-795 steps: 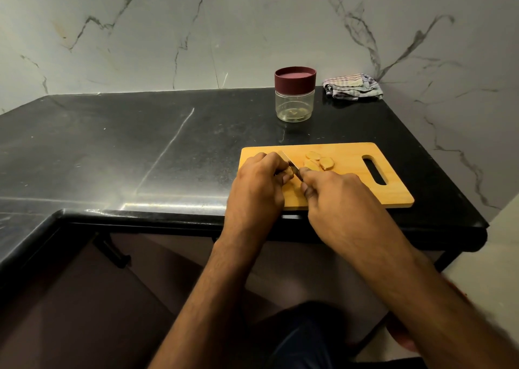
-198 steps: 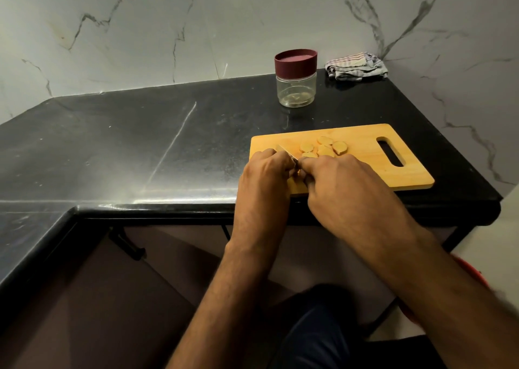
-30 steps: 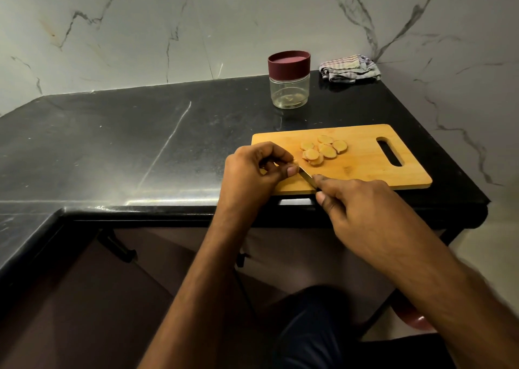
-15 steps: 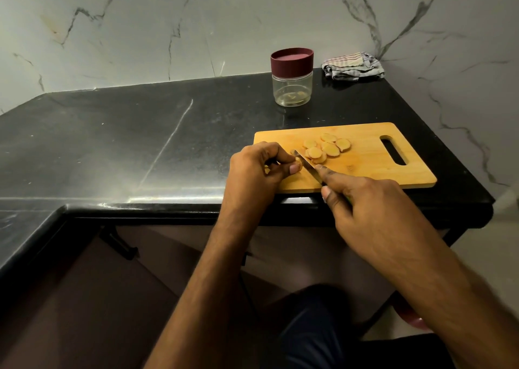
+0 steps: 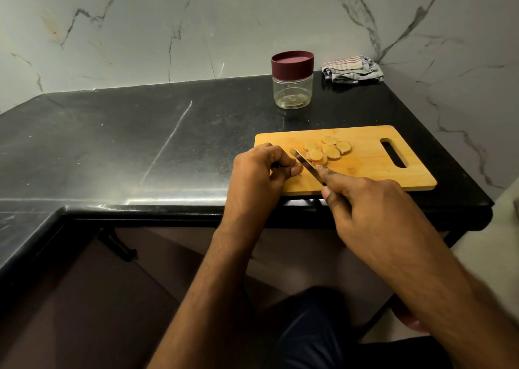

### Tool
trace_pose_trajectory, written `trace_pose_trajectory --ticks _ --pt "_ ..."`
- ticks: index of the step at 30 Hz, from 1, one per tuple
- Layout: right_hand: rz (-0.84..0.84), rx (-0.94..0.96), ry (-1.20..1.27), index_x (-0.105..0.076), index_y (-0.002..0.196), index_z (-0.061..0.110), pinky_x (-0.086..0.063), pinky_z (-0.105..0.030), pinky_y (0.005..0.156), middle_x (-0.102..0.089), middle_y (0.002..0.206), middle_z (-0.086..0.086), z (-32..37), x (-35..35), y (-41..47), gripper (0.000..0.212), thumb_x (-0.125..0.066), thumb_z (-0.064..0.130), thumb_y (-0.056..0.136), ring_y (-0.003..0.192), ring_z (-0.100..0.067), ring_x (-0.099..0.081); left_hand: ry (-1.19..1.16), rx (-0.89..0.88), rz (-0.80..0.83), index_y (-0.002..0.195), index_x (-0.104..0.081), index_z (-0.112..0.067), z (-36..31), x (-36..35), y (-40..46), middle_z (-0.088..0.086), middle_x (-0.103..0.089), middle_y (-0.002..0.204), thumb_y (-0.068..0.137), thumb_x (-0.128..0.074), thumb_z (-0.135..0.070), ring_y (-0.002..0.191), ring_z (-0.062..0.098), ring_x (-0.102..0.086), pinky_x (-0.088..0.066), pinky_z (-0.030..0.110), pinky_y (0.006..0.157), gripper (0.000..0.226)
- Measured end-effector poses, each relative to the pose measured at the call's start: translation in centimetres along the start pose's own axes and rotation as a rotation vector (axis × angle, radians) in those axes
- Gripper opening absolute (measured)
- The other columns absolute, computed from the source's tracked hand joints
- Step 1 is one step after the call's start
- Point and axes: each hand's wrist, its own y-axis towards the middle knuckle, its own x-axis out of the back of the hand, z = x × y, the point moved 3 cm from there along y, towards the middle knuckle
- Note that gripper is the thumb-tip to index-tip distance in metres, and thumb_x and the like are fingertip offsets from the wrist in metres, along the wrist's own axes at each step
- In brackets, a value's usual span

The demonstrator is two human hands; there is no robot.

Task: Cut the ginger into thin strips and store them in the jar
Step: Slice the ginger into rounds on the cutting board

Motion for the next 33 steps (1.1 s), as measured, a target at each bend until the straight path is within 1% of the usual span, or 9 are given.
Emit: trace_pose_trajectory --ticks 5,10,18,22,24,27,29,31,33 --pt "0.007 0.012 -0.008 -0.039 0.14 0.046 -0.03 -0.015 0.041 -0.042 0.063 0.015 -0.2 0.2 0.2 0.042 -0.042 0.039 0.099 0.054 -0.002 -0.041 -0.012 -0.008 -0.001 0.08 -0.075 -0.02 -0.1 0.1 0.0 -0.008 -0.071 0.085 0.083 -0.08 -0.013 0.083 0.007 -0.066 -0.052 0.022 0.076 0.009" --pt "0.007 0.008 -0.013 -0.042 0.138 0.046 -0.025 -0.012 0.042 -0.046 0.07 0.017 -0.7 0.1 0.5 0.04 -0.043 0.04 0.098 0.056 -0.002 -0.045 0.015 -0.028 -0.001 0.078 -0.073 -0.02 -0.2 0.2 0.0 -0.007 -0.07 0.084 0.084 -0.079 -0.011 0.084 0.007 -0.062 -0.045 0.009 0.072 0.012" --pt "0.058 -0.005 0.039 -0.045 0.136 0.046 -0.026 -0.014 0.047 -0.053 0.084 0.016 -1.2 0.2 1.6 0.038 -0.044 0.041 0.098 0.062 -0.004 -0.047 0.059 -0.059 -0.021 0.079 -0.075 -0.015 -0.3 0.2 0.1 -0.005 -0.071 0.084 0.082 -0.079 -0.009 0.08 0.007 -0.064 -0.046 0.012 0.073 0.008" --pt "0.054 -0.003 0.043 -0.047 0.136 0.043 -0.035 -0.018 0.062 -0.061 0.125 0.008 -1.2 -0.1 2.3 0.038 -0.045 0.039 0.098 0.094 -0.007 -0.055 0.08 -0.059 -0.016 0.077 -0.076 -0.013 -0.3 0.1 0.2 -0.005 -0.071 0.083 0.082 -0.079 -0.009 0.079 0.007 -0.064 -0.046 0.013 0.071 0.007" --pt "0.043 -0.002 0.019 -0.047 0.136 0.042 -0.035 -0.018 0.062 -0.059 0.13 0.007 -1.1 -0.3 2.5 0.038 -0.046 0.039 0.098 0.102 -0.01 -0.055 0.077 -0.058 -0.014 0.077 -0.076 -0.013 -0.3 0.2 0.2 -0.005 -0.071 0.083 0.082 -0.079 -0.008 0.079 0.007 -0.064 -0.046 0.011 0.071 0.008" --pt "0.028 0.014 -0.003 -0.048 0.136 0.041 -0.026 -0.008 0.047 -0.062 0.123 0.007 -0.8 -0.5 3.0 0.038 -0.045 0.038 0.099 0.076 0.0 -0.049 0.076 -0.055 -0.006 0.077 -0.076 -0.014 -0.2 0.1 0.4 -0.006 -0.071 0.083 0.082 -0.079 -0.008 0.078 0.007 -0.064 -0.047 0.012 0.07 0.009" --pt "0.03 0.008 -0.014 -0.047 0.137 0.042 -0.028 -0.011 0.042 -0.063 0.117 0.008 -0.8 -0.6 3.1 0.038 -0.045 0.039 0.099 0.061 0.001 -0.038 0.075 -0.047 -0.006 0.077 -0.076 -0.015 -0.2 0.0 0.5 -0.006 -0.071 0.082 0.082 -0.079 -0.008 0.078 0.007 -0.065 -0.048 0.013 0.07 0.01" --pt "0.04 0.008 0.011 -0.047 0.136 0.042 -0.026 -0.008 0.049 -0.062 0.122 0.007 -1.0 -0.6 3.2 0.038 -0.045 0.039 0.099 0.072 -0.001 -0.044 0.069 -0.034 -0.011 0.077 -0.076 -0.016 -0.2 0.1 0.5 -0.006 -0.072 0.082 0.082 -0.08 -0.009 0.079 0.009 -0.066 -0.051 0.019 0.072 0.009" --pt "0.052 0.017 0.048 -0.048 0.136 0.042 -0.035 -0.013 0.059 -0.06 0.127 0.007 -1.4 -0.6 3.1 0.038 -0.046 0.039 0.098 0.089 -0.004 -0.052 0.054 -0.016 -0.017 0.078 -0.077 -0.016 -0.2 0.1 0.5 -0.007 -0.073 0.083 0.082 -0.08 -0.01 0.08 0.008 -0.067 -0.052 0.021 0.074 0.008"
